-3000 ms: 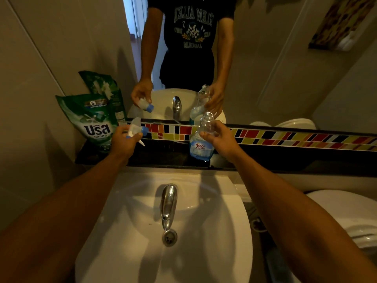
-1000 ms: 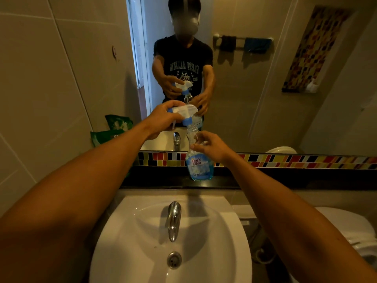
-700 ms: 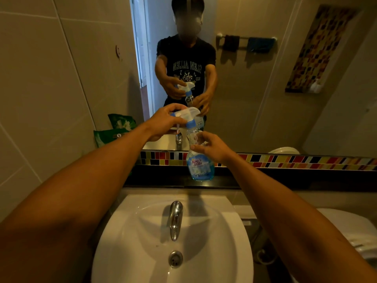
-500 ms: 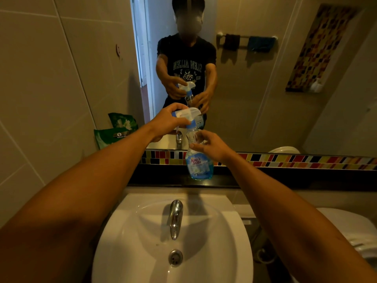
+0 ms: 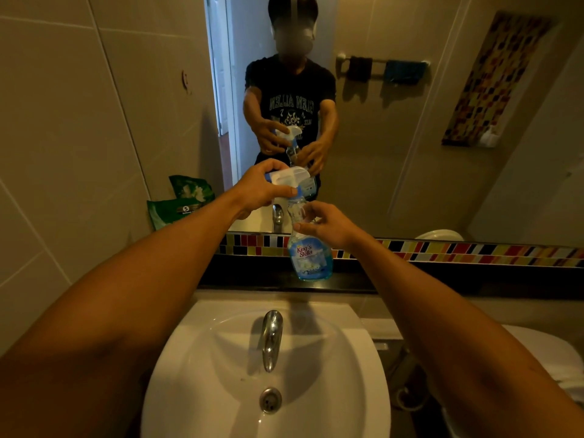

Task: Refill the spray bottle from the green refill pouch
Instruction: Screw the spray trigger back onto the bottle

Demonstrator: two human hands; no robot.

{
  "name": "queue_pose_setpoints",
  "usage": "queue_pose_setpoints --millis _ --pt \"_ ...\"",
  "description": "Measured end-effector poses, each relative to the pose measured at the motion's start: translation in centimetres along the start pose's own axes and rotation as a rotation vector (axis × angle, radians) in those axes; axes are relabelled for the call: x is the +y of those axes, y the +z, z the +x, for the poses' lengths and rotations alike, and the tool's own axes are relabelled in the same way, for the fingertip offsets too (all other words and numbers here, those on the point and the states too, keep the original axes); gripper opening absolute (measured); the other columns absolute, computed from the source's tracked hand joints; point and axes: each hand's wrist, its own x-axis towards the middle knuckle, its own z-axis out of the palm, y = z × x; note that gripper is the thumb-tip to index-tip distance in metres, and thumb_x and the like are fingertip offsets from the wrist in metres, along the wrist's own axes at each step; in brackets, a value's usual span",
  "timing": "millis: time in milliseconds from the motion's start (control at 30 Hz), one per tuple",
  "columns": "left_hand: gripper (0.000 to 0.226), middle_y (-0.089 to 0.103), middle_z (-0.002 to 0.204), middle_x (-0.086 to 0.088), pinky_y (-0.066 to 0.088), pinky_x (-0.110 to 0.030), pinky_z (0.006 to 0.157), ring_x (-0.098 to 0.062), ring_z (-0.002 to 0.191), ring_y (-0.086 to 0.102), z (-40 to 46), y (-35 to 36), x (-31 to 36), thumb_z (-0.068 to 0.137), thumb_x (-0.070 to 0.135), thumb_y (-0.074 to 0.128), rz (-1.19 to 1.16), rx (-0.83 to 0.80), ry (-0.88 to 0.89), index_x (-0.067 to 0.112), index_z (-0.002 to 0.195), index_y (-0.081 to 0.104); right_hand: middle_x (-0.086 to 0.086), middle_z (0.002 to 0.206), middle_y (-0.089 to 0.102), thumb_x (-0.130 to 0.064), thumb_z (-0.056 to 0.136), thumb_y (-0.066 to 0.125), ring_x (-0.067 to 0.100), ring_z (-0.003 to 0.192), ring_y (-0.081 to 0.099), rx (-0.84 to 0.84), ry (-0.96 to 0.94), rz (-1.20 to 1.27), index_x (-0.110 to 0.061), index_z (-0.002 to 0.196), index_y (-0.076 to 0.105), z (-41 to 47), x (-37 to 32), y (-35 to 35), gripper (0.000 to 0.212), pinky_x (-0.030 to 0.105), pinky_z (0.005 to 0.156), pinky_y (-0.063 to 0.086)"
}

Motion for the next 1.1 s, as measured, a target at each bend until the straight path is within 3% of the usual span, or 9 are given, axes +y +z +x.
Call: queue_pose_setpoints --millis 133,300,433,500,600,767,900,967,1100 --pt "0.044 0.064 0.111 -0.009 0.051 -0.024 0.069 -0.02 0.096 0.062 0.6 -1.2 1.3 0.07 0.013 0.087 0.166 -0.037 -0.014 0.017 0.107 0.064 0.002 0.11 0.068 -0.039 0.089 0.076 0.023 0.1 0.069 -0.015 -0.028 -0.05 -0.022 0.116 0.065 -0.1 -0.3 -0.2 0.034 0.053 0.09 0.06" --pt "0.038 0.062 0.093 0.0 0.044 -0.026 0.069 -0.018 0.09 0.058 1.8 -2.4 3.0 0.068 0.023 0.088 0.48 -0.177 -0.081 0.016 0.097 0.066 0.01 0.111 0.068 -0.035 0.09 0.077 0.031 0.102 0.068 -0.04 -0.046 -0.089 -0.015 0.112 0.065 0.0 -0.7 0.1 0.032 0.055 0.091 0.058" --pt "0.044 0.062 0.103 -0.003 0.047 -0.027 0.077 -0.018 0.097 0.057 2.0 -2.1 3.5 0.077 0.032 0.083 0.536 -0.243 -0.09 0.015 0.112 0.063 0.009 0.107 0.068 -0.036 0.089 0.078 0.031 0.1 0.067 -0.036 -0.064 -0.109 -0.02 0.106 0.065 0.3 -1.0 0.2 0.028 0.055 0.089 0.058" --pt "0.049 0.063 0.11 -0.006 0.05 -0.035 0.086 -0.022 0.102 0.058 1.9 -2.0 3.4 0.077 0.032 0.084 0.546 -0.224 -0.062 0.014 0.116 0.062 0.007 0.106 0.068 -0.037 0.089 0.078 0.03 0.099 0.067 -0.044 -0.071 -0.114 -0.022 0.107 0.064 0.3 -1.1 0.2 0.027 0.054 0.089 0.058" --pt "0.056 0.062 0.116 -0.006 0.054 -0.038 0.09 -0.024 0.106 0.059 1.7 -2.1 3.3 0.073 0.024 0.088 0.517 -0.214 -0.056 0.017 0.121 0.06 0.006 0.109 0.068 -0.036 0.089 0.078 0.029 0.101 0.067 -0.058 -0.068 -0.116 -0.019 0.111 0.064 0.3 -1.2 0.3 0.03 0.053 0.091 0.059" --pt "0.067 0.056 0.118 0.0 0.046 -0.023 0.071 -0.019 0.103 0.055 1.4 -2.1 3.3 0.073 0.015 0.087 0.527 -0.217 -0.032 0.018 0.132 0.055 0.009 0.105 0.068 -0.035 0.089 0.078 0.032 0.1 0.067 -0.039 -0.071 -0.111 -0.017 0.105 0.064 0.2 -1.1 0.5 0.028 0.055 0.089 0.058" --pt "0.064 0.059 0.116 -0.002 0.049 -0.028 0.078 -0.023 0.108 0.058 1.1 -1.9 3.1 0.075 0.02 0.086 0.494 -0.264 -0.07 0.02 0.131 0.054 0.015 0.11 0.067 -0.033 0.091 0.077 0.036 0.102 0.067 -0.045 -0.054 -0.092 -0.01 0.108 0.063 0.1 -1.4 0.5 0.031 0.056 0.09 0.058" --pt "0.069 0.061 0.113 0.0 0.05 -0.027 0.079 -0.022 0.107 0.06 0.7 -2.2 2.9 0.073 0.029 0.087 0.419 -0.208 -0.048 0.022 0.133 0.055 0.016 0.109 0.068 -0.035 0.09 0.077 0.036 0.102 0.066 -0.031 -0.047 -0.083 -0.009 0.109 0.065 0.1 -1.5 0.5 0.035 0.057 0.09 0.057" --pt "0.098 0.063 0.118 0.0 0.048 -0.03 0.085 -0.018 0.111 0.061 -0.7 -2.7 1.0 0.067 0.039 0.09 0.057 0.013 -0.057 0.027 0.149 0.038 0.0 0.108 0.071 -0.061 0.074 0.075 0.024 0.099 0.071 0.011 0.001 -0.009 -0.024 0.112 0.066 -0.2 -1.2 0.3 0.053 0.054 0.087 0.061"
